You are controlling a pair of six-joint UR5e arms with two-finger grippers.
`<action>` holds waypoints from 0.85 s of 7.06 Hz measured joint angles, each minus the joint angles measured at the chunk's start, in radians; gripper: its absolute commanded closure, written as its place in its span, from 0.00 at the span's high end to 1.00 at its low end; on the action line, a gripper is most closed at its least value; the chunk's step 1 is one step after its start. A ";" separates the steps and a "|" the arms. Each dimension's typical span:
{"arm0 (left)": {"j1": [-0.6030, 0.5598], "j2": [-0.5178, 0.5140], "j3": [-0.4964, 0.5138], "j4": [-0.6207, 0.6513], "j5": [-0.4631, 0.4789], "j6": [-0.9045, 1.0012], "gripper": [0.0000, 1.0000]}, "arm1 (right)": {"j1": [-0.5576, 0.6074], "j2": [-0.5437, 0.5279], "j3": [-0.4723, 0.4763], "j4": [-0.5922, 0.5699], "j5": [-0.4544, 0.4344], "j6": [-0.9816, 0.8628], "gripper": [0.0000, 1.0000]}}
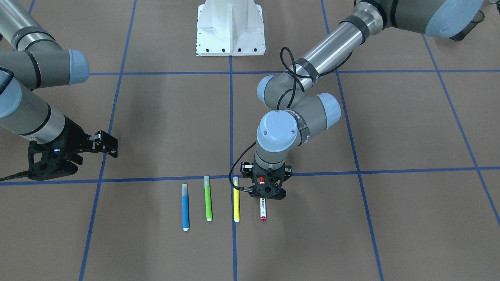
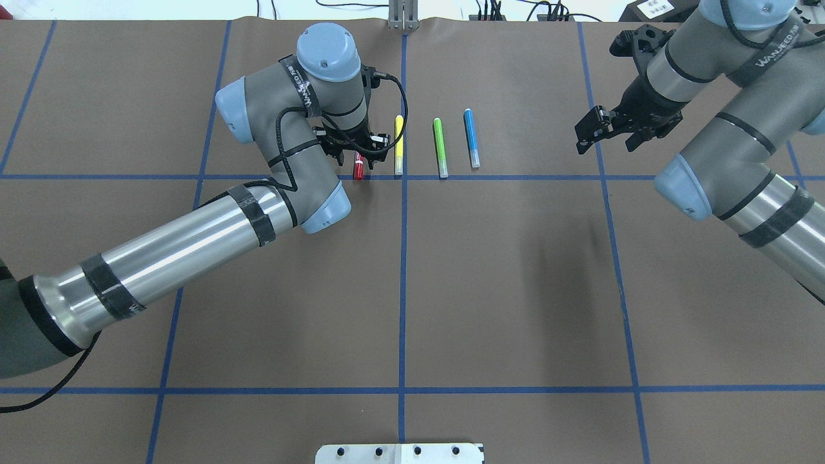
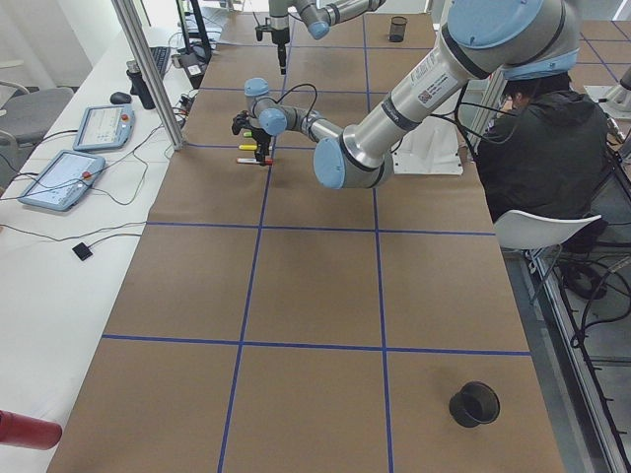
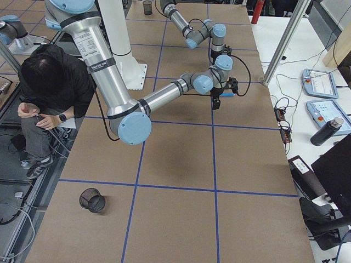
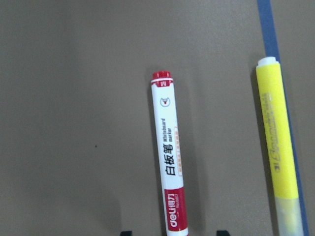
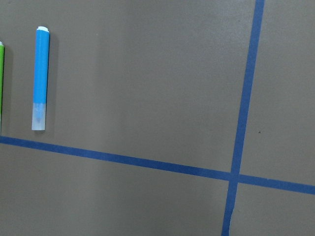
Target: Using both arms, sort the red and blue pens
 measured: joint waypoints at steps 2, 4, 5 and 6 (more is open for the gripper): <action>0.002 0.002 0.005 -0.008 0.000 0.000 0.49 | 0.000 0.007 -0.001 0.000 0.000 0.001 1.00; 0.005 0.002 0.007 -0.010 0.001 0.000 0.41 | 0.000 0.011 -0.001 0.000 0.001 0.002 1.00; 0.007 0.003 0.008 -0.012 0.001 0.000 0.39 | 0.001 0.012 -0.001 -0.001 0.001 0.002 1.00; 0.008 0.004 0.010 -0.013 0.001 0.000 0.39 | 0.001 0.012 -0.001 -0.001 0.001 0.001 1.00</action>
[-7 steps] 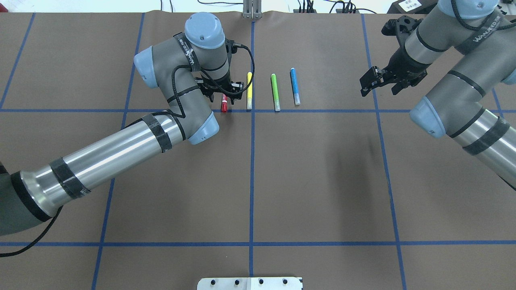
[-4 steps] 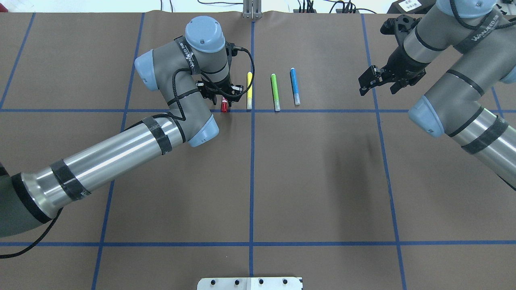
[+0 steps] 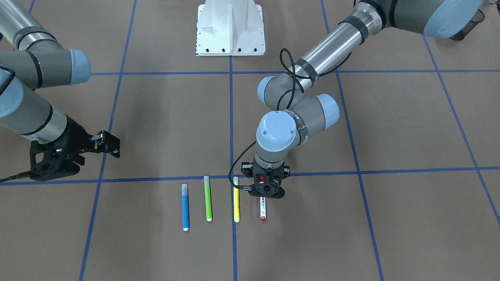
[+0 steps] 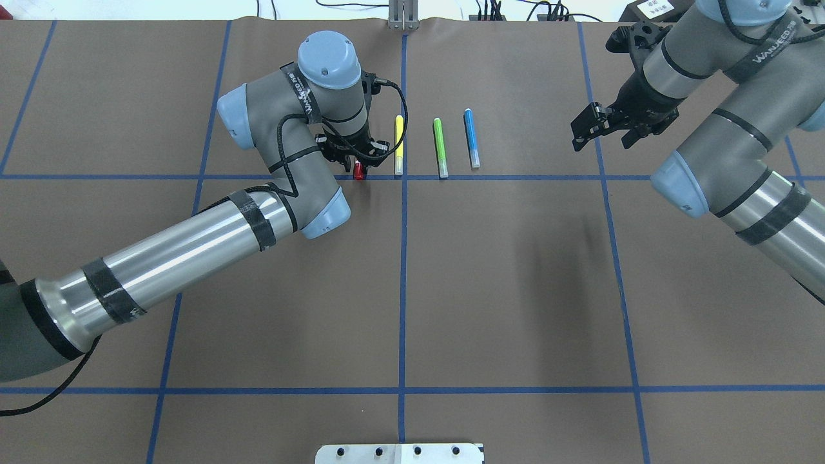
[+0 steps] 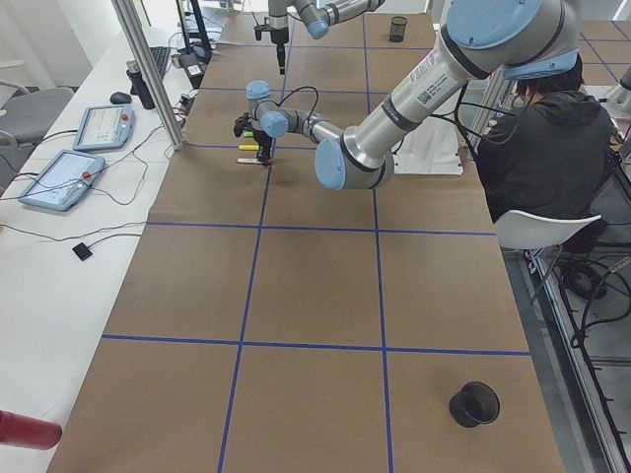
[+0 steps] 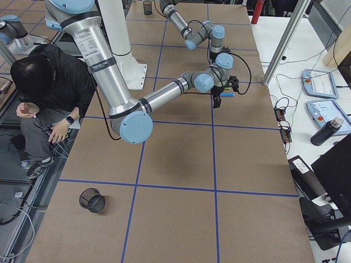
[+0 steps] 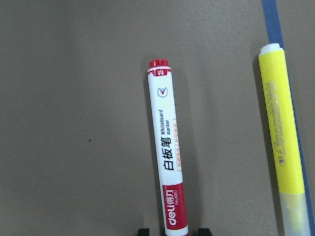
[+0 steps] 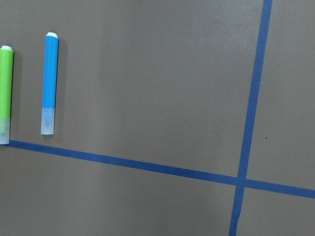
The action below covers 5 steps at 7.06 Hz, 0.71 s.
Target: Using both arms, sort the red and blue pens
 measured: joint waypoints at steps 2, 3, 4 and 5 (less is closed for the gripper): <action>0.001 0.000 0.004 -0.005 0.000 0.000 0.15 | 0.000 0.001 0.001 0.001 0.000 0.001 1.00; 0.001 0.000 0.004 -0.006 0.000 0.000 0.00 | 0.001 0.000 0.001 0.000 0.000 0.000 1.00; 0.001 0.000 0.002 -0.005 0.000 0.000 0.00 | 0.001 -0.001 0.001 0.000 0.000 -0.001 1.00; -0.002 0.001 -0.004 -0.005 0.000 0.001 0.00 | 0.001 0.000 0.001 0.000 0.000 0.000 1.00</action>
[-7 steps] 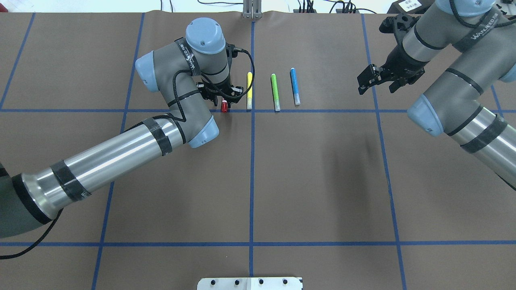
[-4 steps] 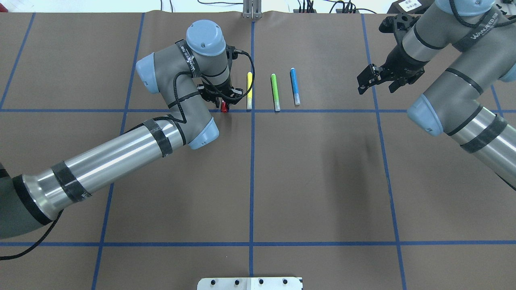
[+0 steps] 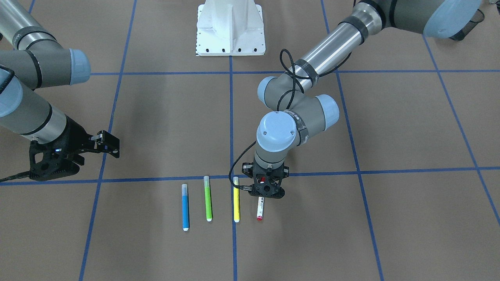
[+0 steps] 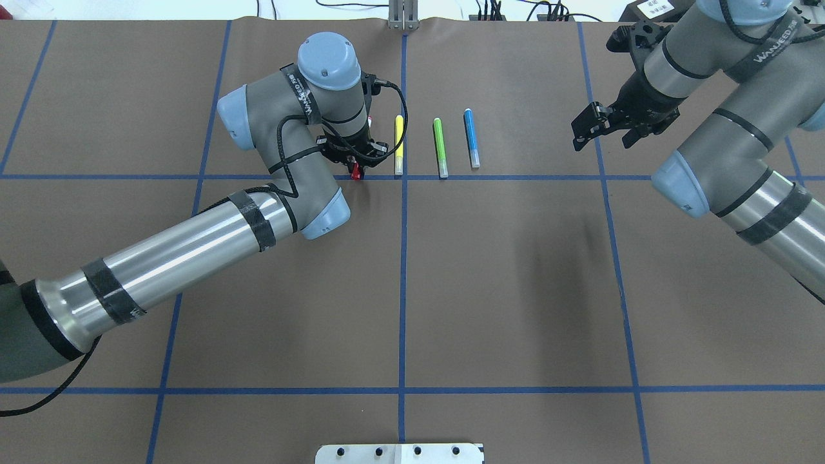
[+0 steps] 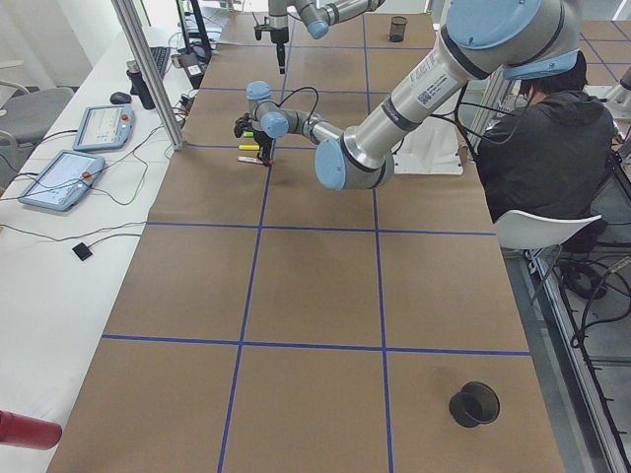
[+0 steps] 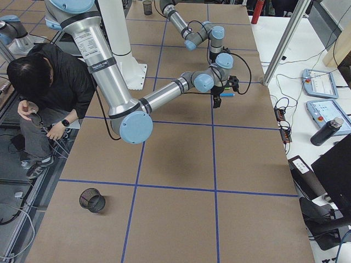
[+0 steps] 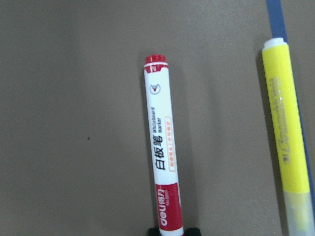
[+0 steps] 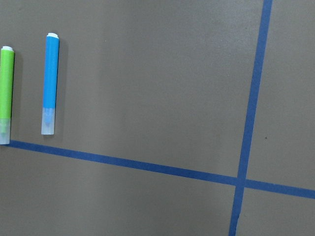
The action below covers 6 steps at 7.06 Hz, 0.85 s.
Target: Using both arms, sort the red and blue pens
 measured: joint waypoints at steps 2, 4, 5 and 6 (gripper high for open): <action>-0.054 0.024 -0.045 0.009 -0.018 0.006 0.00 | 0.000 0.030 -0.002 -0.008 -0.002 0.004 1.00; -0.183 0.127 -0.117 0.017 -0.117 0.093 0.00 | -0.014 0.106 -0.037 -0.014 -0.021 0.055 1.00; -0.248 0.184 -0.145 0.019 -0.160 0.165 0.00 | -0.035 0.158 -0.070 -0.015 -0.045 0.102 1.00; -0.299 0.222 -0.158 0.020 -0.183 0.225 0.00 | -0.063 0.228 -0.125 -0.014 -0.085 0.165 1.00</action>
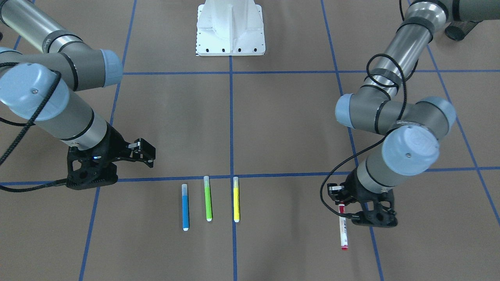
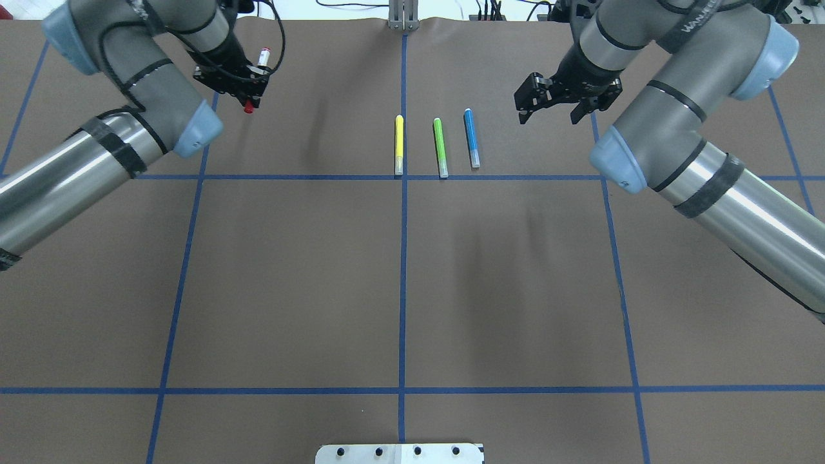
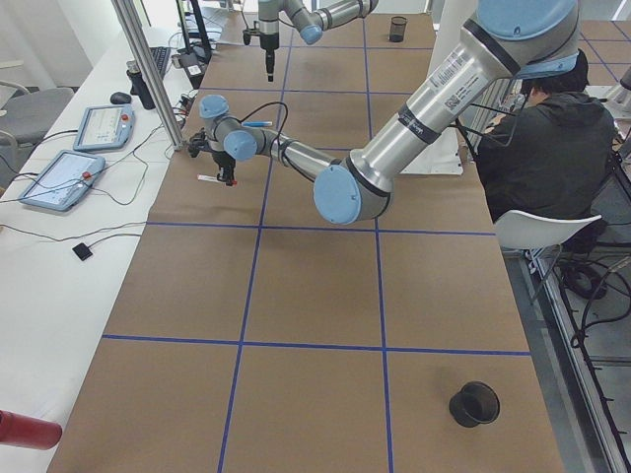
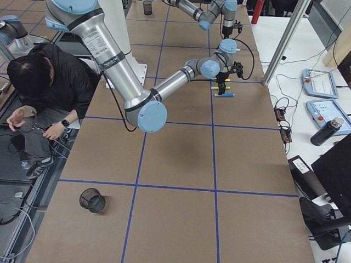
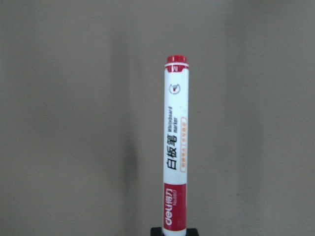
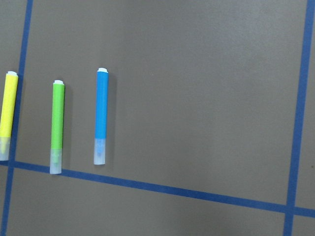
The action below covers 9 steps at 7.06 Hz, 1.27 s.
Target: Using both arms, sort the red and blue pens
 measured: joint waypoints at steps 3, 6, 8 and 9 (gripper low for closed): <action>-0.149 0.058 -0.009 0.020 -0.120 0.150 0.00 | -0.083 0.167 -0.205 0.009 -0.115 0.138 0.97; -0.202 0.072 -0.010 0.053 -0.145 0.227 0.00 | -0.123 0.187 -0.326 0.093 -0.157 0.144 0.68; -0.207 0.073 -0.011 0.056 -0.146 0.231 0.00 | -0.131 0.186 -0.358 0.128 -0.159 0.120 0.58; -0.208 0.073 -0.011 0.056 -0.146 0.231 0.00 | -0.133 0.184 -0.366 0.132 -0.159 0.086 0.59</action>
